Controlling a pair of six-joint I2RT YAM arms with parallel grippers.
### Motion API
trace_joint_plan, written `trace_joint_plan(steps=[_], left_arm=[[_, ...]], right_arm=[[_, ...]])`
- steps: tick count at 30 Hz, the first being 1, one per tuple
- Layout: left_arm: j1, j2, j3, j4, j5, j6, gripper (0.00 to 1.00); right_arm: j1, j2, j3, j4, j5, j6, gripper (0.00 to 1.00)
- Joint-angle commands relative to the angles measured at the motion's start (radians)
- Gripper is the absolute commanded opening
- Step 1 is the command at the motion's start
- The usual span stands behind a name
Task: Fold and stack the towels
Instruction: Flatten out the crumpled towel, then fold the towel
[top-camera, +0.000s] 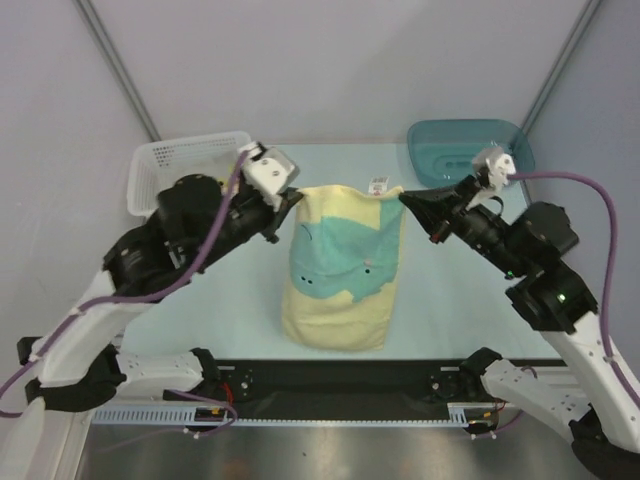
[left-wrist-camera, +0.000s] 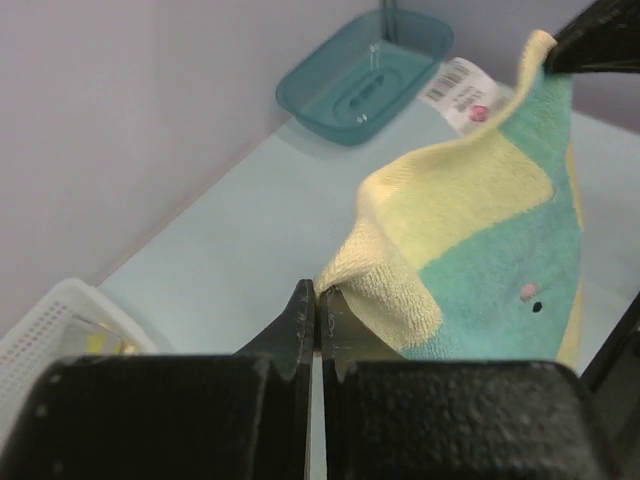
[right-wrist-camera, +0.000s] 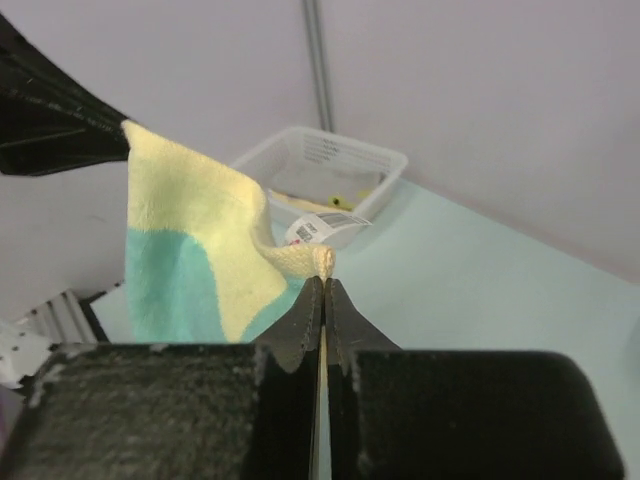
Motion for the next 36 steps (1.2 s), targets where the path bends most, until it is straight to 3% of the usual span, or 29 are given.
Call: trace_joint_plan(steps=[1,4,9,12,17,20,24,28,36], left_arm=[[0.14,0.127,-0.094,0.055,0.094,-0.009,0.01],[0.248,0.239,-0.144,0.126,0.141,-0.014,0.0],[0.337,0.469,-0.092,0.248,0.137,0.081,0.0],[0.405,0.645,0.025,0.302,0.148,0.109,0.0],[0.525,0.95,0.345,0.31,0.165,0.147,0.0],[0.548,1.021,0.434,0.298,0.171,0.199,0.0],[0.554,1.003,0.366,0.311,0.194,0.238,0.0],[0.555,0.911,0.187,0.312,0.315,0.232,0.0],[0.554,0.751,-0.009,0.202,0.56,0.15,0.0]], right_arm=[[-0.095,0.137,-0.045,0.084,0.019,-0.024,0.0],[-0.29,0.226,-0.119,0.242,-0.128,0.055,0.0],[-0.396,0.565,-0.112,0.442,-0.303,0.08,0.0],[-0.407,0.765,-0.064,0.566,-0.323,0.076,0.0],[-0.437,1.001,0.125,0.672,-0.343,0.063,0.0],[-0.451,1.107,0.206,0.677,-0.391,0.056,0.0],[-0.462,1.145,0.174,0.697,-0.417,0.034,0.0],[-0.468,1.13,0.111,0.676,-0.435,0.031,0.0],[-0.459,0.966,-0.123,0.622,-0.419,0.094,0.0]])
